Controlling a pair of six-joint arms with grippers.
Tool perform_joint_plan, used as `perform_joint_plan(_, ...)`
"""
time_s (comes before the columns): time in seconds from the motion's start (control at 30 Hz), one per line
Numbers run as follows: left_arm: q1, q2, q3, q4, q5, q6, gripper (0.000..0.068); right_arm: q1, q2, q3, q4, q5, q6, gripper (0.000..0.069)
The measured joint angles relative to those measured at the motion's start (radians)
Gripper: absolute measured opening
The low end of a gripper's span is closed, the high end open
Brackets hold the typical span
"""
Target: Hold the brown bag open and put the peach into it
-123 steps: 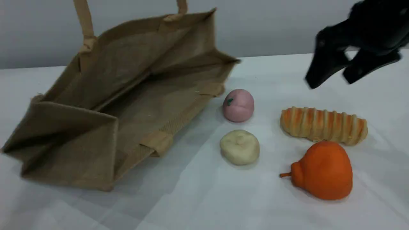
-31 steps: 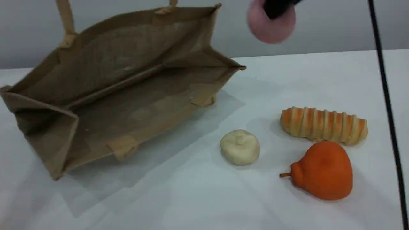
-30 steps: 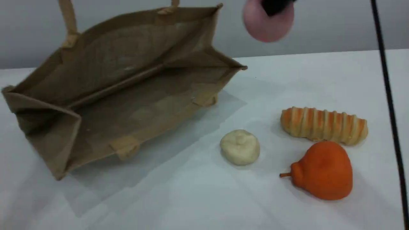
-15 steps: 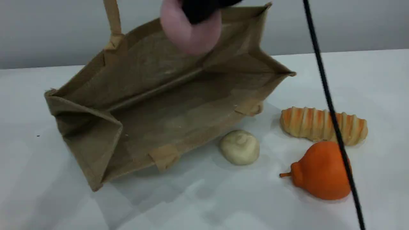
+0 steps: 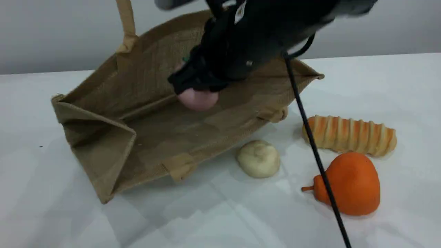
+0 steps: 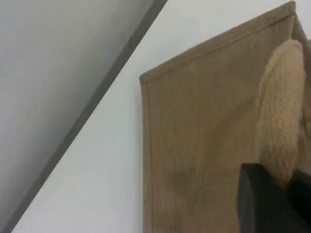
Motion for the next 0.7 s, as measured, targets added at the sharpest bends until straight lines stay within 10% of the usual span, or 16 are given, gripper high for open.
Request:
perform_joint_plan(0.2, 0.000, 0.000, 0.000, 0.000, 0.007, -0.003, 0.0090, 0.000, 0.082, -0.002, 0.028, -0.168, 0.000, 0.0091)
perform_joint_plan(0.53, 0.000, 0.000, 0.000, -0.001, 0.008, -0.003, 0.0090, -0.002, 0.088, -0.012, 0.080, -0.212, -0.014, 0.0560)
perform_joint_plan(0.7, 0.000, 0.000, 0.000, -0.001, 0.009, -0.003, 0.0090, -0.017, 0.045, -0.012, 0.148, -0.146, -0.108, 0.0647)
